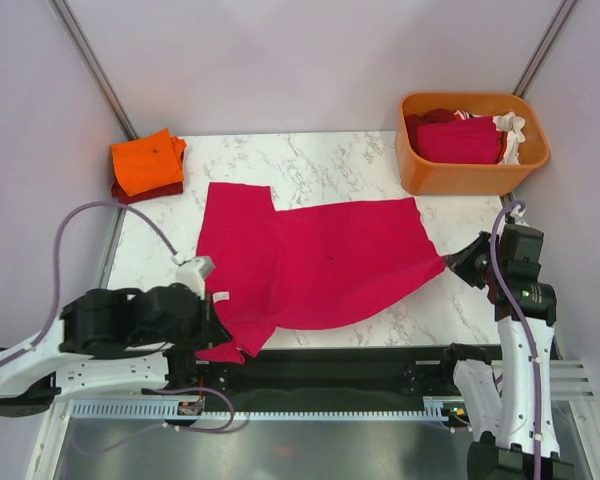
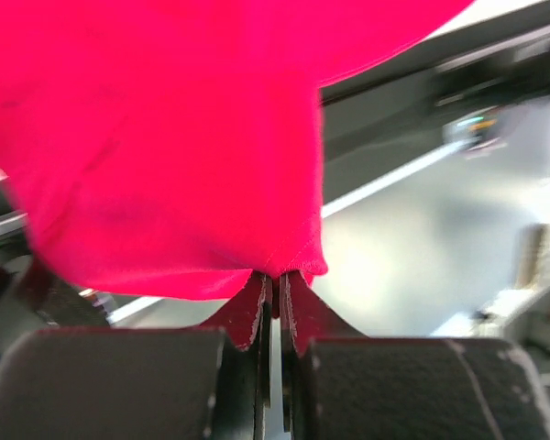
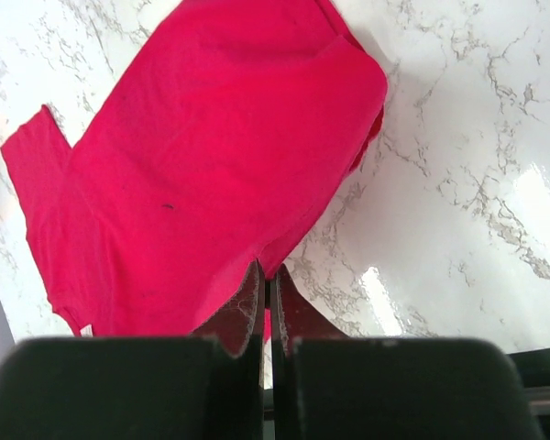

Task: Fold and stack the t-shirts
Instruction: Fold the tshirt

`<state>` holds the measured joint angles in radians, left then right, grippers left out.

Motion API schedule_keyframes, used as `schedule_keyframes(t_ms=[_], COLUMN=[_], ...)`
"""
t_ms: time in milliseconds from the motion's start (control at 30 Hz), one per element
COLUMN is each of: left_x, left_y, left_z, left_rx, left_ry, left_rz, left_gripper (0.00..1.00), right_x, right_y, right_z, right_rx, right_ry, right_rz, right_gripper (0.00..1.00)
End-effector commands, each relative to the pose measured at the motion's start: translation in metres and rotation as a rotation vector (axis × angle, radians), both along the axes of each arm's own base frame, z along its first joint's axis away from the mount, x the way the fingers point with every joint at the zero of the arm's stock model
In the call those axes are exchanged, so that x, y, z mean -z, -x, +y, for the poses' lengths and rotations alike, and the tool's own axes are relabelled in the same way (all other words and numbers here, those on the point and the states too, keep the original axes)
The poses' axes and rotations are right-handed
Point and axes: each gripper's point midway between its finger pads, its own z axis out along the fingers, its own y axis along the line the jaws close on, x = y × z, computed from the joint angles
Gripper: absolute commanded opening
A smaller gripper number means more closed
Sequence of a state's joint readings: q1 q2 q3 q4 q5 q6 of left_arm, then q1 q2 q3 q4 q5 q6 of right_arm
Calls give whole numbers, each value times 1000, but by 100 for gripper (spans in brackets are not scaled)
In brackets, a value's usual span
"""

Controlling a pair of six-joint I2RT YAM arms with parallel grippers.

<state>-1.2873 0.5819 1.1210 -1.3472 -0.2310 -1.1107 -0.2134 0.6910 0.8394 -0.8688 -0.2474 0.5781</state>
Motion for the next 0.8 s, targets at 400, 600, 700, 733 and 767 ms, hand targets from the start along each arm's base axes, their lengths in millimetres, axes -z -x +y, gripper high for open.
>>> schedule_keyframes(t_ms=[400, 600, 700, 733, 767], left_x=[52, 63, 61, 59, 57], left_y=[-37, -79, -105, -117, -122], left_z=[-8, -12, -7, -4, -5], left_rx=[183, 137, 150, 121, 121], left_ry=[-508, -498, -508, -504, -506], left_rz=[-85, -67, -98, -103, -108], left_gripper=[2, 2, 2, 2, 2], right_x=[-4, 9, 22, 30, 34], right_y=[-64, -80, -86, -88, -90], right_z=[-19, -23, -25, -25, -24], right_rx=[-21, -20, -24, -29, -35], right_ry=[72, 68, 66, 63, 58], right_rz=[-46, -14, 26, 54, 65], right_gripper=[0, 0, 0, 0, 0])
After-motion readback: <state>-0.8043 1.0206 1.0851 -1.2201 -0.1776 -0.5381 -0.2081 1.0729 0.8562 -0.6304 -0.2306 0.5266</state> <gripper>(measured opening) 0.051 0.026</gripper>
